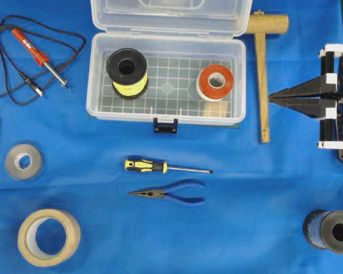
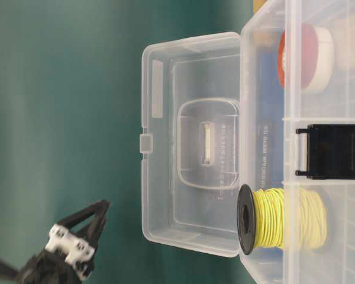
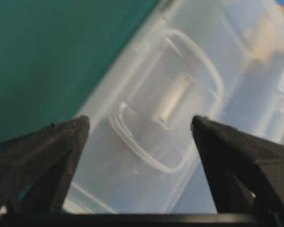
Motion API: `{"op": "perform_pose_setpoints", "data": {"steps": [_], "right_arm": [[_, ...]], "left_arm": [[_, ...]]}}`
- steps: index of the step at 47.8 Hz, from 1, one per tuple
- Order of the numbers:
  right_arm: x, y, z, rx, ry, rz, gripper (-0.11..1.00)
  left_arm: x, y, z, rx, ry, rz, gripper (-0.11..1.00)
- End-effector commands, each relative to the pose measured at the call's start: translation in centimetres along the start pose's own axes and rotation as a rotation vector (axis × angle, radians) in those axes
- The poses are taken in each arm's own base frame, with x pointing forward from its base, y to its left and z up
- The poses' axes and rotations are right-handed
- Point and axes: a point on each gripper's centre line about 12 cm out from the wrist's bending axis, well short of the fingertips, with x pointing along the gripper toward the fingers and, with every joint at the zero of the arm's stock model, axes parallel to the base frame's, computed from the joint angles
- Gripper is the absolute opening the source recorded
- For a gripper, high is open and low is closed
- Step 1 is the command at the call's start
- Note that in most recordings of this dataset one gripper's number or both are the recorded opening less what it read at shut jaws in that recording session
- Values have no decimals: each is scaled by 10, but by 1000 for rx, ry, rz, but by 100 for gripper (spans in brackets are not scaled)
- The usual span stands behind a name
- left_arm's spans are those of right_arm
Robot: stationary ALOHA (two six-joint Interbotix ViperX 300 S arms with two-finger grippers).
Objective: Close the tool box with the left arm.
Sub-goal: 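Move the left gripper up toward the raised clear lid of the tool box, then push the clear lid forward and down with the left gripper over the box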
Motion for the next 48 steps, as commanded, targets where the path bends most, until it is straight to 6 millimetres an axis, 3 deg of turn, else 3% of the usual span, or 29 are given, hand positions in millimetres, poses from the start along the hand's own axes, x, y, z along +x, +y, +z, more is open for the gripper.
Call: {"op": "perform_pose_setpoints", "data": {"steps": [1,12,21,31,48], "right_arm": [[3,0,6,3,-11,-2,0],[3,-1,4,3,6,-3,0],[3,-1,3,2,15,-6,0],[3,-3,2,4,20,-14,0],[3,-7,1,5,26,-34,0]], "left_arm": [[11,10,20,-4,-19,16,91],[58,22,22,-16,56,21,91],[83,23,15,-18,117,10,91],[91,19,4,-24,177,-8,91],[84,-18,4,16,261,-94,91]]}}
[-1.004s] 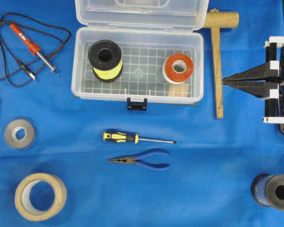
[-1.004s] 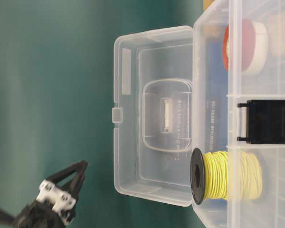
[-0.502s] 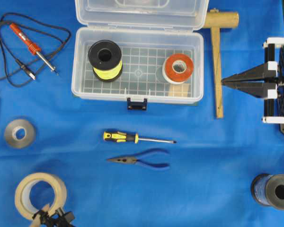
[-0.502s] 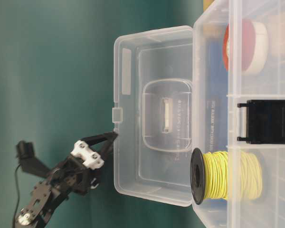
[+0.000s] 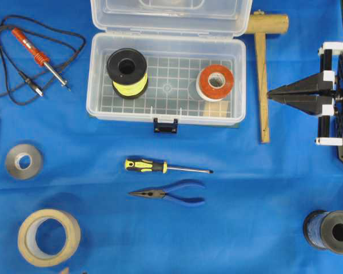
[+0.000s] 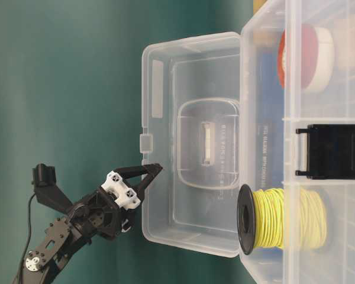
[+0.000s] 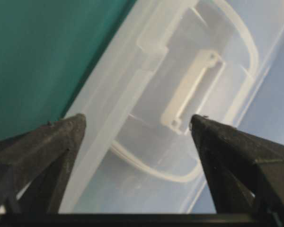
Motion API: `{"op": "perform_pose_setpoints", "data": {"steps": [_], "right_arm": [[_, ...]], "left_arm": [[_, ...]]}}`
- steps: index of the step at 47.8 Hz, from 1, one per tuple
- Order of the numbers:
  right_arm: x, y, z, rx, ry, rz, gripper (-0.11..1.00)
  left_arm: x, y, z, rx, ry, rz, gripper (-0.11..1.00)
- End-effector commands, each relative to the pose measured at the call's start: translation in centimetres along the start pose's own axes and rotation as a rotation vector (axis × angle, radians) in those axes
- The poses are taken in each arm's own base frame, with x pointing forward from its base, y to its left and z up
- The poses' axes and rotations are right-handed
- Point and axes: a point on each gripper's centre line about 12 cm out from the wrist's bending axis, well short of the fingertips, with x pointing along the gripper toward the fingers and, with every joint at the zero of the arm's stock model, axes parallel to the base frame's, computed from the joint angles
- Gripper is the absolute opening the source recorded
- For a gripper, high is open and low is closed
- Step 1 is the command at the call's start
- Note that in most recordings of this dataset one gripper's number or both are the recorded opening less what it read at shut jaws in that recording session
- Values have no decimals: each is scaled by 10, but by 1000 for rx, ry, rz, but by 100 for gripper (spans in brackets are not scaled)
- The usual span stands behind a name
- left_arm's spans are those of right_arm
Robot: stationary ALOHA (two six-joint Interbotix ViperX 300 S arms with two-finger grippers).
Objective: Close the tool box with the left arm.
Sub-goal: 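Push the clear lid forward and down with the left gripper over the box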
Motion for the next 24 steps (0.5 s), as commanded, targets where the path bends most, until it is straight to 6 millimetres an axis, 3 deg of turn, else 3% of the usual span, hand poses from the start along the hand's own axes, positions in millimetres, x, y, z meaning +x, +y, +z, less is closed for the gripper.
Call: {"op": "perform_pose_setpoints", "data": {"steps": [1,24], "right_arm": [[2,0,6,3,-11,-2,0],[2,-1,6,3,-2,-3,0]], "left_arm": [[-15,-18,16,21,-31,-29,91],[-63,-65,21,64,10,-124,90]]}}
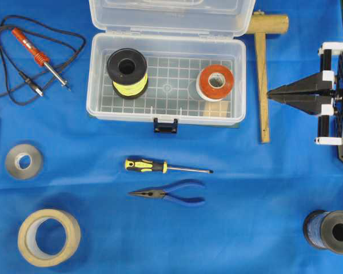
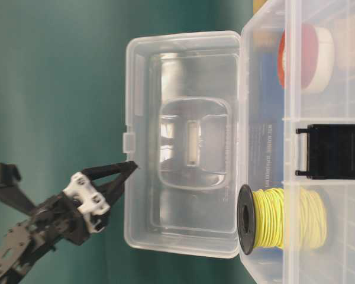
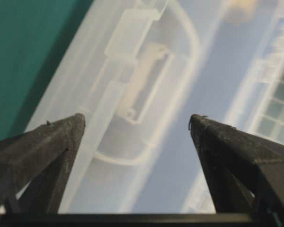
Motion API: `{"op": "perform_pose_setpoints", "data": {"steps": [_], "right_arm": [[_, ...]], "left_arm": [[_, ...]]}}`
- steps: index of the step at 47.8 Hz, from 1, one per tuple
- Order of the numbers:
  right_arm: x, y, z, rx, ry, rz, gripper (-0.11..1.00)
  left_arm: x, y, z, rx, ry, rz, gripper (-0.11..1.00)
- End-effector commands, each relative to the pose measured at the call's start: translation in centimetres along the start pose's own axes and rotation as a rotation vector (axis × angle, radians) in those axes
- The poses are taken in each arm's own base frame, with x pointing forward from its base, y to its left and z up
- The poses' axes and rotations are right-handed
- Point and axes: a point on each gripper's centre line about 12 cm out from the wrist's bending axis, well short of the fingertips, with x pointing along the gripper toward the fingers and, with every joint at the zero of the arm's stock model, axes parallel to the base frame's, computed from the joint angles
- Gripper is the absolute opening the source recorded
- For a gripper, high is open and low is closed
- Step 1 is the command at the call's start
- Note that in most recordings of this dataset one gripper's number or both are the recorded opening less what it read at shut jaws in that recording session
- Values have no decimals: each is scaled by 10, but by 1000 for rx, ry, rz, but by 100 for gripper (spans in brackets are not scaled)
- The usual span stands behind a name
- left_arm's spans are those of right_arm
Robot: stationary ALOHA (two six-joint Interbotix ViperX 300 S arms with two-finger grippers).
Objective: Close the tool box with the left arm.
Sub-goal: 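Push the clear lid forward and down with the left gripper over the box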
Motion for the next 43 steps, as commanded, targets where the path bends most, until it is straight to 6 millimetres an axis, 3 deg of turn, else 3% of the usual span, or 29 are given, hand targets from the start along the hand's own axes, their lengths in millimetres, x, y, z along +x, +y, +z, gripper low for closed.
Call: {"op": "perform_pose_setpoints", "data": {"steps": [1,29,43], "right_arm": [[2,0,7,2,-17,-2,0],[2,-1,8,2,-21,-3,0],[2,-1,9,5,-25,-3,0]], "left_arm": [[-14,-22,4,10,-4,-44,90],[-60,-104,-28,7,21,-193,90],[-88,-156,-60,12,46,-300,90]]}}
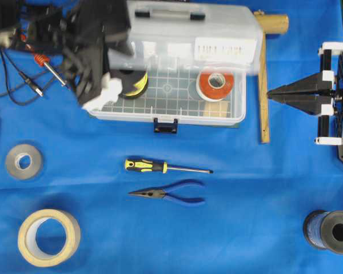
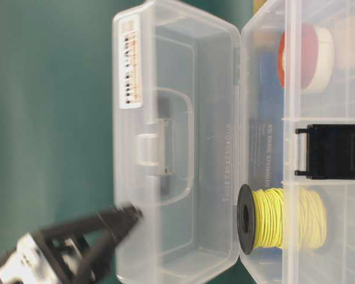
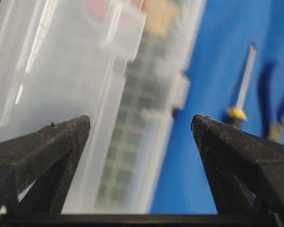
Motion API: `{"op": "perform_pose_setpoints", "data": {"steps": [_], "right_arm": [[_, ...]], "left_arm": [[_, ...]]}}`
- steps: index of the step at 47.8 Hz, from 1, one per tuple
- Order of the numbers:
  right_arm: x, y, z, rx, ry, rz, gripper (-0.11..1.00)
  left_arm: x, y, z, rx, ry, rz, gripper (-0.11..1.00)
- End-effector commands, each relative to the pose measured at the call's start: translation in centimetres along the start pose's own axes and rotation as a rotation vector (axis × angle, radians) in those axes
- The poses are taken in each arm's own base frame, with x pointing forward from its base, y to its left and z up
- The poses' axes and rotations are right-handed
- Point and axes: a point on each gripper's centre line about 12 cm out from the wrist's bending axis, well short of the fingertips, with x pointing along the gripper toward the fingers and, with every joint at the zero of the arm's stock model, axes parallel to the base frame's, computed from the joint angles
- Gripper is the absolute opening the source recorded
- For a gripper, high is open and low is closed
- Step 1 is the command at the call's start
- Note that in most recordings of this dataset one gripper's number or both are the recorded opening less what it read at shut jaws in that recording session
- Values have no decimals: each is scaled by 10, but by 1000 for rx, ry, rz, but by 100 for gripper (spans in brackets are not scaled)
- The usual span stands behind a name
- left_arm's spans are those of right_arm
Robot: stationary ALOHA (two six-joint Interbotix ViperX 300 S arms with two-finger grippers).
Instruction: Close the tool box with the left arm.
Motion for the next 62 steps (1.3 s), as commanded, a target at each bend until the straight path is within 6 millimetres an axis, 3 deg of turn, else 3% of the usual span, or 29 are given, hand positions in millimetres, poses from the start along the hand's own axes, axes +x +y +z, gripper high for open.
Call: {"op": "perform_pose_setpoints", "data": {"steps": [1,8,17,28,39,46,62], "right_arm": [[2,0,8,2,-21,0,0],[2,0,9,3,-23,-2,0],[1,0,11,2,-32,0,0],[-1,0,14,2,-43,0,0],[-3,0,17,2,-57,-1,0],[-4,0,17,3,-61,0,0],[-4,0,17,2,-61,-1,0]], "left_arm": [[-15,-17,-3,11,-36,-34,90],[-26,-42,-16,20,-54,-92,90],[-57,-62,-16,51,-172,-162,90],[-98,-53,-31,75,-452,-197,90],[-120,-40,-74,122,-699,-212,90],[-118,-32,-106,118,-781,-220,90],[-93,-17,-174,100,-884,-233,90]]}}
